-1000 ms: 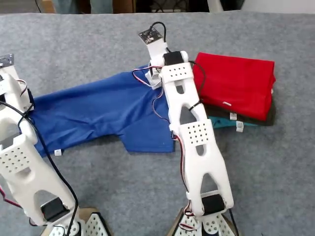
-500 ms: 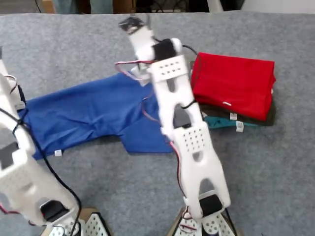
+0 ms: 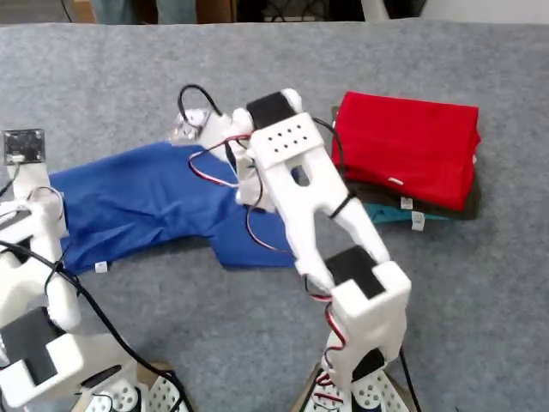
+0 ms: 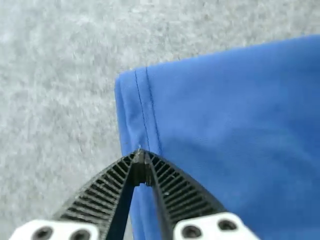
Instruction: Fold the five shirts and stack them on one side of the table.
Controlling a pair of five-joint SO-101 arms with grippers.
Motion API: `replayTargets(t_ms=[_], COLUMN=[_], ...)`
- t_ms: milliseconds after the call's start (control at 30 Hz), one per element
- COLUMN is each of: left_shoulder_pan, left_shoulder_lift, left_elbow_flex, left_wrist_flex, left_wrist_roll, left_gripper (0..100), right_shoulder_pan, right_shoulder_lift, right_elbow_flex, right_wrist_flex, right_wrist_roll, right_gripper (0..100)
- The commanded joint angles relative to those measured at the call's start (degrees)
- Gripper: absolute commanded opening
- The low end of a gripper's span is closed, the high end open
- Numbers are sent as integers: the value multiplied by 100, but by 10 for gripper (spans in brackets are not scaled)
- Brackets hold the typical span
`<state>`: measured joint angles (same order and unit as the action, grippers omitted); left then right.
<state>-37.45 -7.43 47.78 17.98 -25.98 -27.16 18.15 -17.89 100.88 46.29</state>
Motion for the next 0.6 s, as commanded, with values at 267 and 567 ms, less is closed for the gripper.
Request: replayTargets(t_ms=[267,567], left_shoulder_pan=[31,-40], left_shoulder_lift=[1240,1732], left_elbow_flex=[-1191,-1859], left_wrist_flex=[492,1108], left_wrist_roll=[-343,-316], left_gripper=[30,29], right_shoulder_pan=[-141,-527], right_shoulder_lift=[-760,-1033], right_elbow_flex=[1771,3125], right_wrist_flex=[-633,-1749], right_wrist_roll=[774,774], right_gripper=[194,195])
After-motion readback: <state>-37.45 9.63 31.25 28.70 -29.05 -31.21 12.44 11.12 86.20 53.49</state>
